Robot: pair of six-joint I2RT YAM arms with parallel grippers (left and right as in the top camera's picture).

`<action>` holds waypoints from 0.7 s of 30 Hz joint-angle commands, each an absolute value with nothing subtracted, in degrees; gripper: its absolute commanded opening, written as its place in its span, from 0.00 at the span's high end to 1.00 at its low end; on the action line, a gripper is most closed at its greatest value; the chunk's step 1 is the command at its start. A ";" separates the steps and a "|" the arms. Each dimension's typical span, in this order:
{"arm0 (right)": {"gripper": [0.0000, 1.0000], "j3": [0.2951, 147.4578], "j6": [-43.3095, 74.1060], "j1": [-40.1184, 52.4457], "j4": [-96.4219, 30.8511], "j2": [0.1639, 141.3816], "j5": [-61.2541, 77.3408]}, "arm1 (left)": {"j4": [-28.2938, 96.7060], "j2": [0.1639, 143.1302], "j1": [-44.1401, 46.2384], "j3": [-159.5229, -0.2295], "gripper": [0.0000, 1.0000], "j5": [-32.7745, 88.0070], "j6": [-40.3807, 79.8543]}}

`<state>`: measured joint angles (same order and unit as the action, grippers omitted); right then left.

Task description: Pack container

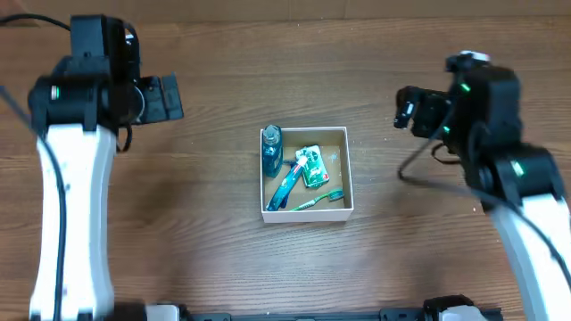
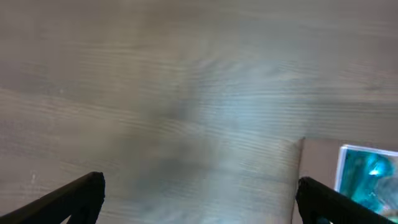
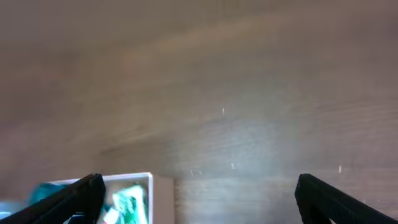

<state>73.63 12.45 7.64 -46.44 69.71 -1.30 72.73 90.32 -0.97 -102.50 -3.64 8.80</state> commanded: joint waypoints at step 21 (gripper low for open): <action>0.00 43.33 13.52 7.77 -50.48 32.10 -2.46 | 63.96 18.70 2.81 -48.90 0.00 -3.11 6.85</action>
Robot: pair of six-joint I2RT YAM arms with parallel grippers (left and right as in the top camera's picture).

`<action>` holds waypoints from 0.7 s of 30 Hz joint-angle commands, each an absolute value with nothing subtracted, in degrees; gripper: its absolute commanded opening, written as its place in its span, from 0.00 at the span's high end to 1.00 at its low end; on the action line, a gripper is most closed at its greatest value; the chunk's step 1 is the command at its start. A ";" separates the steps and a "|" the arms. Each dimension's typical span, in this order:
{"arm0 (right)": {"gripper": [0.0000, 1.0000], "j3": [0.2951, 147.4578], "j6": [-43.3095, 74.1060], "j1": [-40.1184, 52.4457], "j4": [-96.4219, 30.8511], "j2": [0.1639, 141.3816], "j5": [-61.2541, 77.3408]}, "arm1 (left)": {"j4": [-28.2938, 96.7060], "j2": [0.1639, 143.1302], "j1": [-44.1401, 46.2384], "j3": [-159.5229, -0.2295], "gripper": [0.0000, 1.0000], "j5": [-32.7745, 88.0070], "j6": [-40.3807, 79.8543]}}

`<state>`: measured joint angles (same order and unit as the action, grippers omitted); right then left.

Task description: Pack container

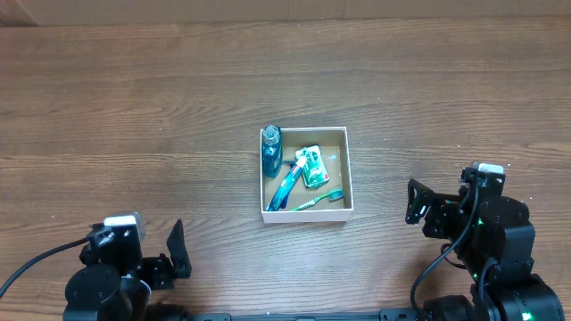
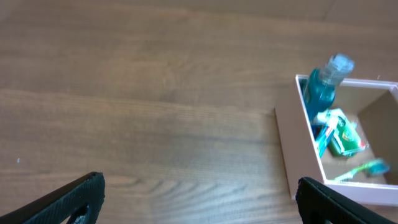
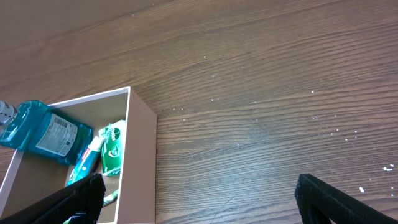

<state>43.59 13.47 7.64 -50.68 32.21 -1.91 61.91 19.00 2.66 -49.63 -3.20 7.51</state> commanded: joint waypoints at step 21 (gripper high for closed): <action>0.00 25.74 8.69 7.77 -38.59 8.67 -2.39 | 67.48 18.70 2.81 -48.90 0.00 -3.11 6.85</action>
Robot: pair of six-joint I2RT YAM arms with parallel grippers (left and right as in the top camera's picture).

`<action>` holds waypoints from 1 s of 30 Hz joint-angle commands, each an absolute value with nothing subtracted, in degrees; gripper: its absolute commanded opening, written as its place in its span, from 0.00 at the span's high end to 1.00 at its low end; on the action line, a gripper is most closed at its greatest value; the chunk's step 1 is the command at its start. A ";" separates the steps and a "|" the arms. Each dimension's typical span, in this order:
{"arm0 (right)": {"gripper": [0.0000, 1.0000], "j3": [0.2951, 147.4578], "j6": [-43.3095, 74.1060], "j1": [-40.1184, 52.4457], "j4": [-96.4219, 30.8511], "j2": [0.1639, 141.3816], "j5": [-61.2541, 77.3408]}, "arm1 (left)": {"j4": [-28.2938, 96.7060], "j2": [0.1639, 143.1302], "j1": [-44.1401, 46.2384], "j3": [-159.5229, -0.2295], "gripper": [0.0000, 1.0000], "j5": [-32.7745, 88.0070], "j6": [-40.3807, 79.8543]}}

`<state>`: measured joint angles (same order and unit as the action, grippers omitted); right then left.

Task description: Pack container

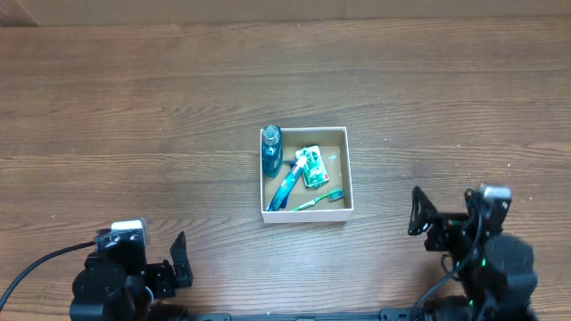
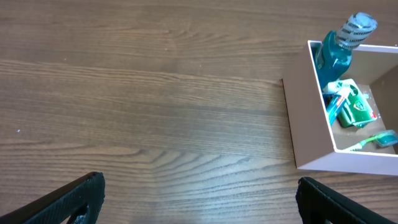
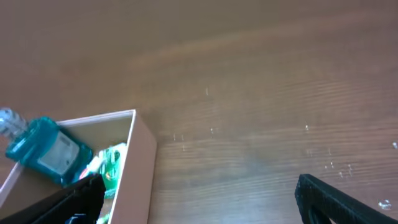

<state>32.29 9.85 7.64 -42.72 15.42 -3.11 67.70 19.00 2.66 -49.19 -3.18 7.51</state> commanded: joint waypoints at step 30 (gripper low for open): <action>0.00 0.49 1.67 7.66 -4.75 0.16 -0.93 | 67.48 18.70 2.81 -48.90 0.00 -3.11 6.85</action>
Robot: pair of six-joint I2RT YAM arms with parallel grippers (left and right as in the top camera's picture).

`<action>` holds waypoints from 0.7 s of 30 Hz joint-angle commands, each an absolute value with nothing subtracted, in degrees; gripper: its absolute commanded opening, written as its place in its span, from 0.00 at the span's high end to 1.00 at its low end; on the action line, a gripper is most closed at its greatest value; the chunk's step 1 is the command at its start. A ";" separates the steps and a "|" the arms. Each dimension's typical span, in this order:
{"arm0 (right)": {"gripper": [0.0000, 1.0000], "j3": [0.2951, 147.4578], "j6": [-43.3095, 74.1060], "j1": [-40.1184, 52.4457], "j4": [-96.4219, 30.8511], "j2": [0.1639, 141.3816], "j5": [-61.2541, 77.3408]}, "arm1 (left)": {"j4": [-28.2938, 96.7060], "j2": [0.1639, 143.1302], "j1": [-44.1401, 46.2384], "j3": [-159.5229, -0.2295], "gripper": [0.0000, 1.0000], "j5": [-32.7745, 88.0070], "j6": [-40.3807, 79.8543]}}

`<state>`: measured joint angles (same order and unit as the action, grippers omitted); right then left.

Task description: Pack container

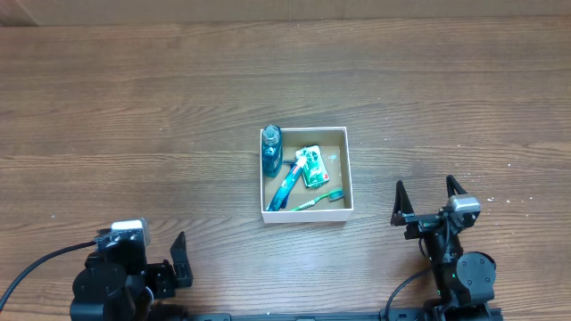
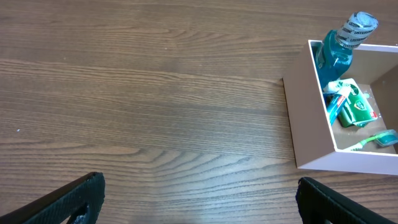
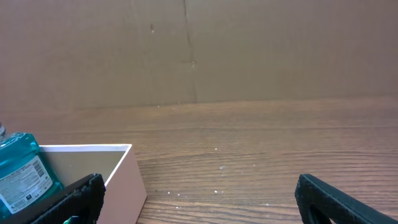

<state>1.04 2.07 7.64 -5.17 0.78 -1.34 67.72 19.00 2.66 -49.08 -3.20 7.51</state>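
A white open box [image 1: 350,183] stands at the table's middle. Inside lie a blue mouthwash bottle [image 1: 271,149], a blue toothbrush [image 1: 285,187], a green packet [image 1: 311,167] and a green toothbrush [image 1: 319,199]. My left gripper [image 1: 178,259] rests open at the front left, far from the box [image 2: 305,140], with nothing between its fingers [image 2: 78,198]. My right gripper [image 1: 426,203] sits open at the front right, level with the table, facing the box wall [image 3: 127,180] and the bottle [image 3: 22,171].
The wooden table [image 1: 134,125] spreads all around the box. A brown cardboard wall [image 3: 249,50] rises behind the table's far edge.
My right arm has folded down to the front right, its camera now looking level across the table. The left arm and the box contents have not moved.
Both arms stood raised at the sides of the packed box, grippers open. Then both were low at the front edge, left and right. The left stayed there, and the right has settled lower and nearer the front.
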 commanded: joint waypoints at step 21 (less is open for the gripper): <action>0.00 0.49 1.67 7.66 -4.75 0.16 -0.95 | 41.19 8.86 2.79 -23.90 0.00 -1.93 6.37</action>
<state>1.04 1.87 7.64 -5.19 0.75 -1.30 47.59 13.96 2.66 -32.27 -3.16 7.27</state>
